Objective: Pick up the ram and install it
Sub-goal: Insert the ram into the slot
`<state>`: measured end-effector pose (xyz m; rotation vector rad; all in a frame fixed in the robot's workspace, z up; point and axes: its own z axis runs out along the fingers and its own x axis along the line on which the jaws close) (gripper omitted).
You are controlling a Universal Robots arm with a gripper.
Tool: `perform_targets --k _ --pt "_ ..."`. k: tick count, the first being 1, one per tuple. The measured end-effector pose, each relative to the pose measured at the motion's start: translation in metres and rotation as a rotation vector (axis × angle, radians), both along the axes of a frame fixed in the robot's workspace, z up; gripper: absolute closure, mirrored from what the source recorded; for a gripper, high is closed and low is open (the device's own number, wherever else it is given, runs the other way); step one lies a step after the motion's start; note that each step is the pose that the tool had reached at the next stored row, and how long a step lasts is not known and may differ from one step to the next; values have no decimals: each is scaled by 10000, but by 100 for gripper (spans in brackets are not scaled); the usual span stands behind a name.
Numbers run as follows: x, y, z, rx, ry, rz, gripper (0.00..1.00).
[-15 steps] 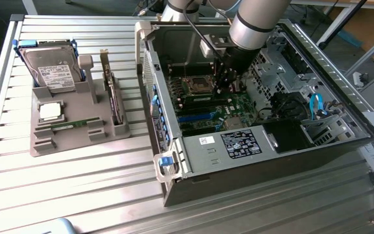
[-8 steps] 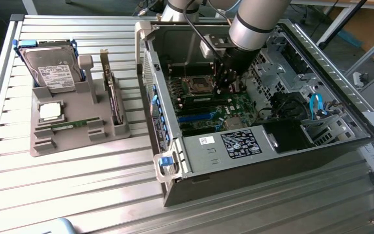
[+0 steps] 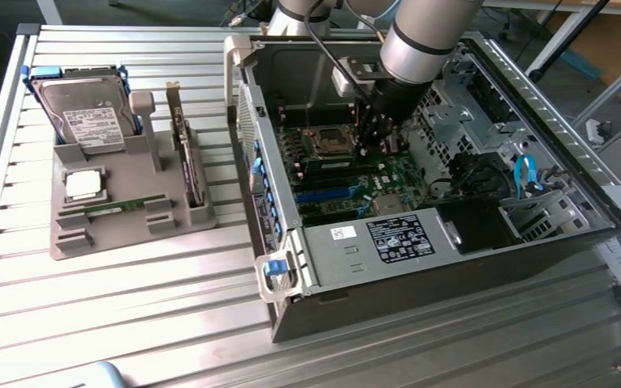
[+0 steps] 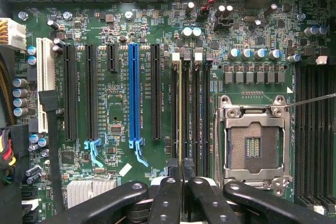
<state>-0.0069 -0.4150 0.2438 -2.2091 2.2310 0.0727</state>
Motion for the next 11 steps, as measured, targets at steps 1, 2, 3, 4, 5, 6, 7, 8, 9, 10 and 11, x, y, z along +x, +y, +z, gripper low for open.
perform_targets --k 1,2,3,4,5,6,7,8,9,10,11 --pt "0 0 0 0 0 8 88" --pt "0 0 0 0 0 30 88" --pt "0 0 0 0 0 55 88" --pt "0 0 0 0 0 88 88" --pt "0 0 0 1 -1 120 88" --pt "0 0 0 0 0 144 88" --pt "0 0 0 0 0 147 88" --pt "-1 0 0 0 0 150 88" --pt "-2 0 -3 1 -2 148 88" --pt "-2 0 -5 1 -3 149 88" --pt "-2 0 -6 0 -5 148 88"
